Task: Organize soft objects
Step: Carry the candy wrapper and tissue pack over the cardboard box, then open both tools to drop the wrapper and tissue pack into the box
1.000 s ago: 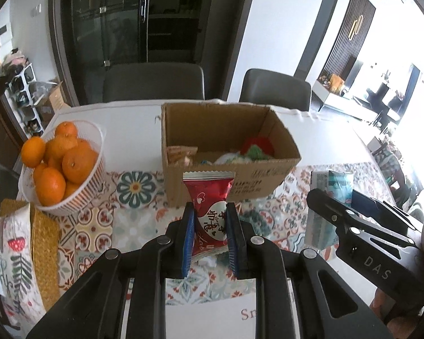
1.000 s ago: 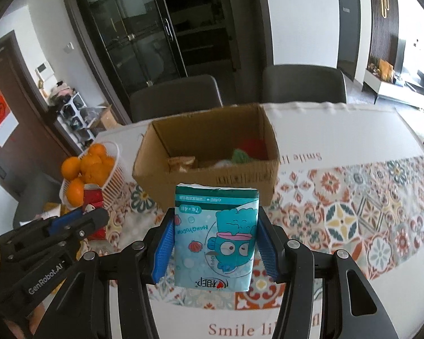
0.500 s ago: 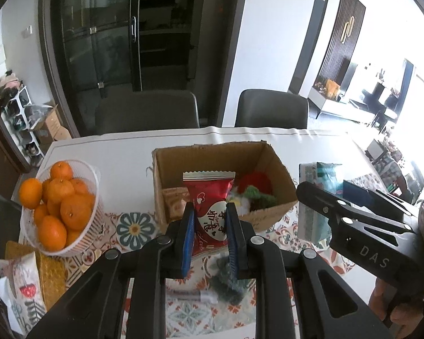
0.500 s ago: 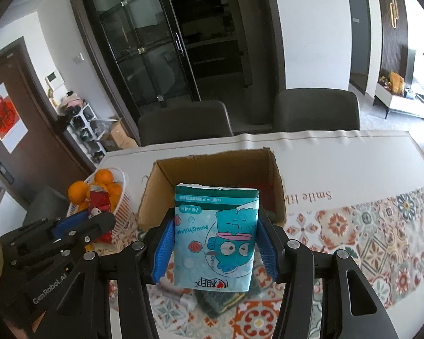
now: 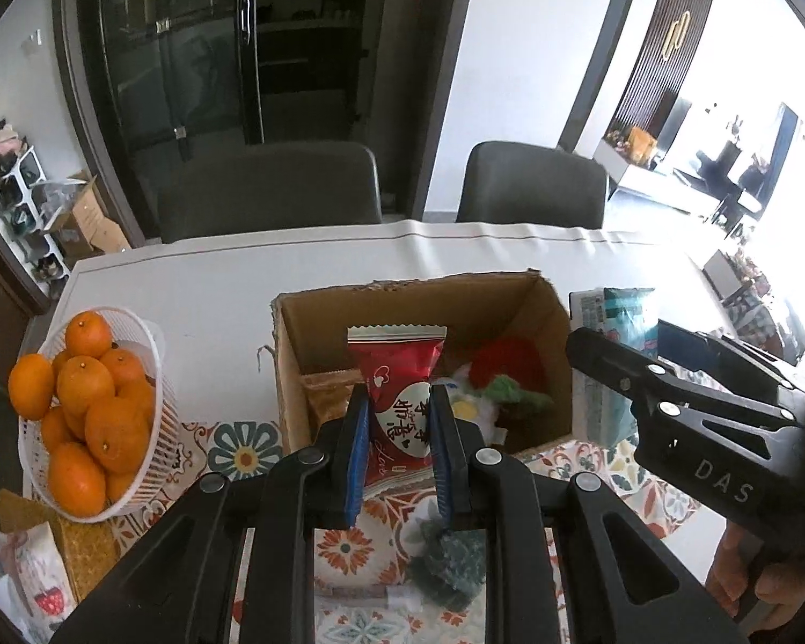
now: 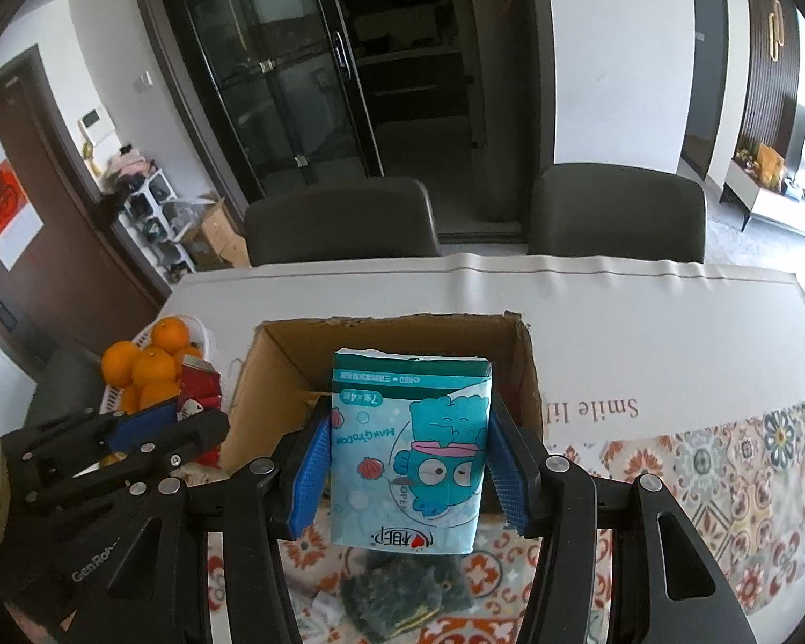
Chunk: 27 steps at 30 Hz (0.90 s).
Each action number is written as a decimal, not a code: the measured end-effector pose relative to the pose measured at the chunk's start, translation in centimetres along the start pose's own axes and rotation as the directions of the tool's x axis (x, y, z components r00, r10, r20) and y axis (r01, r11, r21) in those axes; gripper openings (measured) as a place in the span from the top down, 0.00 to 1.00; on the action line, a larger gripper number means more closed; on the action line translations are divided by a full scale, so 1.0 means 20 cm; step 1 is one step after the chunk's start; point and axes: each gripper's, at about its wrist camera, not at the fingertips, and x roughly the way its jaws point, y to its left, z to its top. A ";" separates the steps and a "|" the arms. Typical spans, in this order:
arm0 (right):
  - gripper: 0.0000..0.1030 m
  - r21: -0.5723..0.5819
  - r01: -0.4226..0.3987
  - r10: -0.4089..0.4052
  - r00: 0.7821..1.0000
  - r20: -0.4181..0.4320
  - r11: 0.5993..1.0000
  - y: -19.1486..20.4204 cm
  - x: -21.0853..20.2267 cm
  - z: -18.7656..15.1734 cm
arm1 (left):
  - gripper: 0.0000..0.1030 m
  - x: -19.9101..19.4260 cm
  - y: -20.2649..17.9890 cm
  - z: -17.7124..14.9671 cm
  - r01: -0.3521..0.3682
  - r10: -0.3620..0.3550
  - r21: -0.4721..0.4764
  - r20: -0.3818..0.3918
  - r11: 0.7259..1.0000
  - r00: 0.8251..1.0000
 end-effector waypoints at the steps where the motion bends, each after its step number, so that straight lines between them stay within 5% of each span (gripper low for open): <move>1: 0.47 -0.001 0.000 0.000 1.000 -0.010 1.000 -0.01 0.03 0.02 | 0.79 0.03 0.00 0.01 0.002 -0.002 0.000 -0.010 1.000 1.000; 14: 0.47 0.009 0.004 -0.003 0.994 -0.109 1.000 -0.05 0.30 0.06 | 0.78 0.30 0.06 0.05 -0.017 0.011 -0.042 -0.132 0.999 0.991; 18: 0.42 0.002 0.000 0.000 0.991 -0.132 1.000 -0.04 0.36 0.05 | 0.51 0.36 0.08 0.03 -0.027 0.017 -0.059 -0.162 0.998 0.987; 21: 0.33 0.008 0.010 -0.009 0.992 -0.129 1.000 -0.05 0.37 0.05 | 0.51 0.38 0.09 0.01 -0.042 0.032 -0.054 -0.171 0.998 0.985; 27: 0.32 0.035 0.063 -0.059 0.993 -0.104 0.997 -0.06 0.30 0.02 | 0.51 0.31 0.09 -0.02 -0.063 0.057 -0.037 -0.138 0.997 0.989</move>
